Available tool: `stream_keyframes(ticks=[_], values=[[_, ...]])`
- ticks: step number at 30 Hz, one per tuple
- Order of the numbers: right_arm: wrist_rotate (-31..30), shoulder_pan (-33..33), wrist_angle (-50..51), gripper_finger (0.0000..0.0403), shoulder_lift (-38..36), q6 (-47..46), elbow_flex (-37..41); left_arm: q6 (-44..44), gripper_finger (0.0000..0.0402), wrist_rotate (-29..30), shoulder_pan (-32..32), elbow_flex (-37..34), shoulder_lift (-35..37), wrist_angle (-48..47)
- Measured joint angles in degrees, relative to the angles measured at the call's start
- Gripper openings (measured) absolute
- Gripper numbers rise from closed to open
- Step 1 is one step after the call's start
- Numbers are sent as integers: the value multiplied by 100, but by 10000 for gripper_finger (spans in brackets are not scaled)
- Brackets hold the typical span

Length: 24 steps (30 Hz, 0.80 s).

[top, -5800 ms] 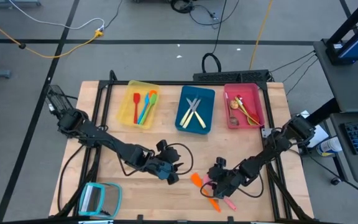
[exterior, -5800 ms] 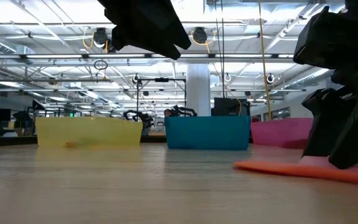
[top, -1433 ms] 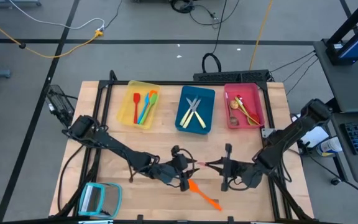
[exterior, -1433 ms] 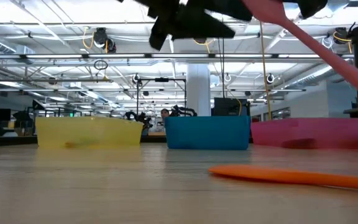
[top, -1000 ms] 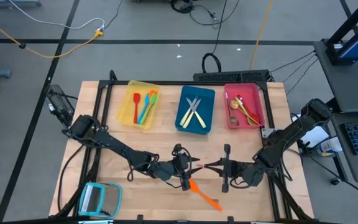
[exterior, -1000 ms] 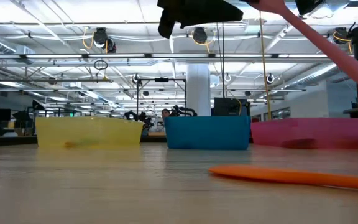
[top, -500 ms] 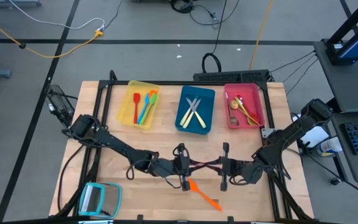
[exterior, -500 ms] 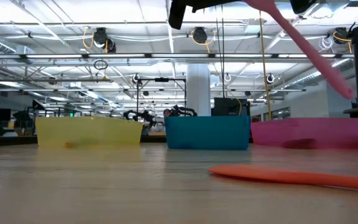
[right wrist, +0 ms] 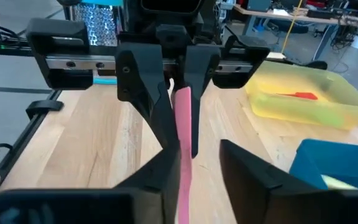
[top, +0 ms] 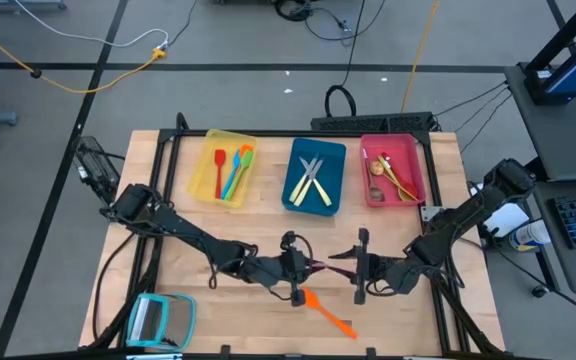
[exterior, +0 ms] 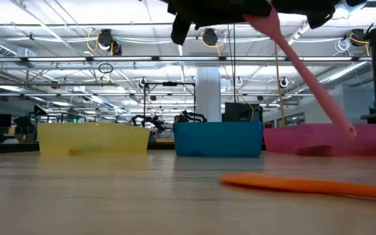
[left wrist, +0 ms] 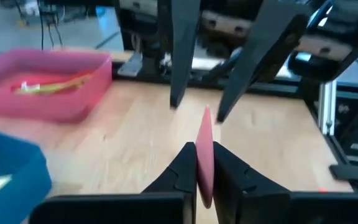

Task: Pick & Place Kitchen Items
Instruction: Put the pink spatula into the yellow bin

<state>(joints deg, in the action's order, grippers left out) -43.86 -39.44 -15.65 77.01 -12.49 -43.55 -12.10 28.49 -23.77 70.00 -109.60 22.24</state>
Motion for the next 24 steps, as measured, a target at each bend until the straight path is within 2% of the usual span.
stream_keyframes(ticks=[5, 8, 14, 20, 24], values=[[73, -7, 34, 144, 0, -264, 11, -352, 27, 11, -104, 0, 221, -743], [212, -7, 142, 157, 0, -427, 11, -519, 20, 219, -208, 2, 559, -1341], [669, -4, 176, 164, 0, -682, 11, -534, 20, 1117, -434, 2, 1465, -2772], [654, -4, 105, 161, 0, -643, 45, -664, 29, 2167, -400, 7, 2336, -4457], [654, -4, 0, 161, 0, -636, 220, -389, 21, 2829, -210, 7, 2851, -5326]])
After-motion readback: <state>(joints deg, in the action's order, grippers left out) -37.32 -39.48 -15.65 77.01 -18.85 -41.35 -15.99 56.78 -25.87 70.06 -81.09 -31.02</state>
